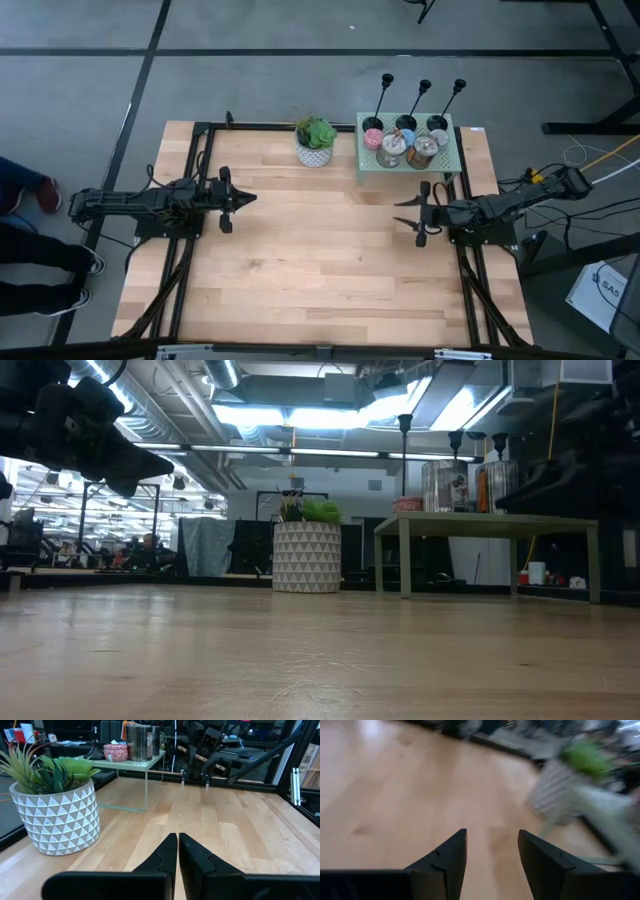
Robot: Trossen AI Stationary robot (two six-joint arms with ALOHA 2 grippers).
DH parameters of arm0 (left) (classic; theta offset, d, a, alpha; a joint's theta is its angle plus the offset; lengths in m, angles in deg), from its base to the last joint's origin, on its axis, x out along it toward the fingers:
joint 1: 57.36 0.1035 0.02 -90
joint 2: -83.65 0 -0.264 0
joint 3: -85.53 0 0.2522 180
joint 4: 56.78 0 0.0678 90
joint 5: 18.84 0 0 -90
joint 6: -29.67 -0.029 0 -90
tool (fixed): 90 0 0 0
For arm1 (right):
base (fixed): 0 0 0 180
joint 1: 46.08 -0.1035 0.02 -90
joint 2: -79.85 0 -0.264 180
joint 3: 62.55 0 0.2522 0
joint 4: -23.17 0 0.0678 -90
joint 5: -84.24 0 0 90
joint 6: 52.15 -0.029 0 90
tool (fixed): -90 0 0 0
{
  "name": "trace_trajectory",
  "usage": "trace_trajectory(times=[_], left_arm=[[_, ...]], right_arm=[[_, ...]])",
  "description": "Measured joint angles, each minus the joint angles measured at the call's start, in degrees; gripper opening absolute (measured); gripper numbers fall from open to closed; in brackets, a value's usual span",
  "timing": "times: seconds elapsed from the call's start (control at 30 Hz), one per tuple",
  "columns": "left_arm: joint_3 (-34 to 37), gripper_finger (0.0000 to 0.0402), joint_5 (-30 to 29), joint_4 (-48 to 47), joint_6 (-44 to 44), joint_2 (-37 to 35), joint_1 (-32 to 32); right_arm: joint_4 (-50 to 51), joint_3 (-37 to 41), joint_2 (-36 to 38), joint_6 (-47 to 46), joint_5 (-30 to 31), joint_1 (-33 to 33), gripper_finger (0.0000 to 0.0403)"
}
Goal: Pick & Place candle stick holders
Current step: Return to Home Position
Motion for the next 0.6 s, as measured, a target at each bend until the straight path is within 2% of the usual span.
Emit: trace_trajectory(times=[0.1,0.37,0.6], left_arm=[[0.00,0.0009,-0.01,0.00,0.00,-0.02,0.00],[0.00,0.0008,0.00,0.00,0.00,-0.01,0.02],[0.00,0.0012,-0.01,0.00,0.00,-0.01,0.00]], right_arm=[[-0.27,0.00,3.05,1.87,3.84,0.04,0.0179],[-0.19,0.00,11.89,6.34,-0.03,0.03,0.0179],[0.85,0.00,15.00,6.90,-10.79,0.44,0.0179]])
